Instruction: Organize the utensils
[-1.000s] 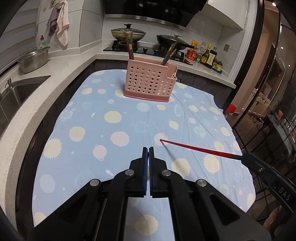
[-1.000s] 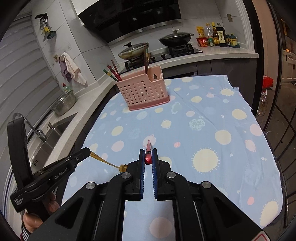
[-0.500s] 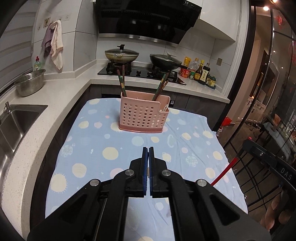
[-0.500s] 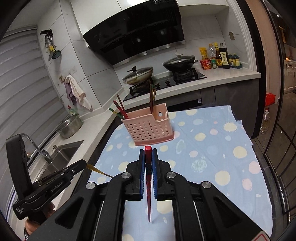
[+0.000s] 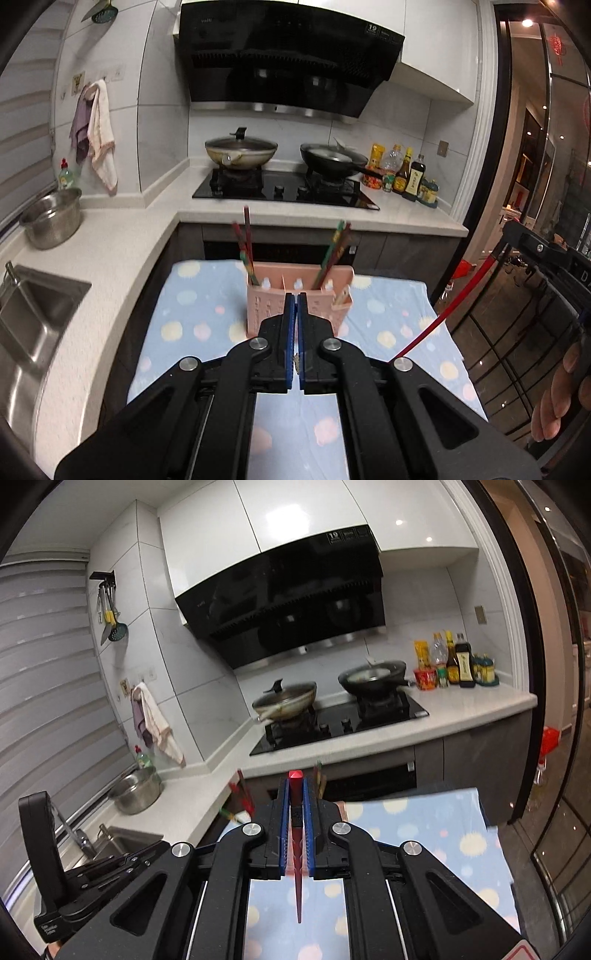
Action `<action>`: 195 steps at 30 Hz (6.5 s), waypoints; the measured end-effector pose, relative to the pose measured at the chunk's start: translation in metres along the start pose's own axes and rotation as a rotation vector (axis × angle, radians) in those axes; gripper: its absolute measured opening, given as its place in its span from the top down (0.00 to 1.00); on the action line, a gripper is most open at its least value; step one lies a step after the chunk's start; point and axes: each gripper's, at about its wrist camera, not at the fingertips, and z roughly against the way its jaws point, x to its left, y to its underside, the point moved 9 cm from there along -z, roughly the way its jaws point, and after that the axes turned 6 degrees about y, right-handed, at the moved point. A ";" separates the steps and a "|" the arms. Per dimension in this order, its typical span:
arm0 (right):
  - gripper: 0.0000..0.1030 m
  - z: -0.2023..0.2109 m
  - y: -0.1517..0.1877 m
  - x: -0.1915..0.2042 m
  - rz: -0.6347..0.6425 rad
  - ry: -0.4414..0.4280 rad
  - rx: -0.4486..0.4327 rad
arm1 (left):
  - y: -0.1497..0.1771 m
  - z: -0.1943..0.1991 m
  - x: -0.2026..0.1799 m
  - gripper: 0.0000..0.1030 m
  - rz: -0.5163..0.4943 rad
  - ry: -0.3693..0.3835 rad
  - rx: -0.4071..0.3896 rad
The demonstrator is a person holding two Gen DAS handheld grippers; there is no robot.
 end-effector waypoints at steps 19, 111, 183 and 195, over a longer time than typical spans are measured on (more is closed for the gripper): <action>0.93 -0.156 -0.042 0.025 0.031 0.045 -0.010 | -0.077 -0.122 0.036 0.99 -0.006 -0.050 0.011; 0.19 -0.011 0.181 -0.008 0.198 0.199 0.335 | 0.122 -0.024 0.018 0.15 0.021 -0.208 0.176; 0.06 -0.008 0.205 -0.031 0.229 0.288 0.335 | 0.146 -0.024 0.040 0.07 0.019 -0.286 0.210; 0.06 -0.008 0.202 -0.033 0.231 0.289 0.332 | 0.143 -0.023 0.040 0.07 0.013 -0.289 0.202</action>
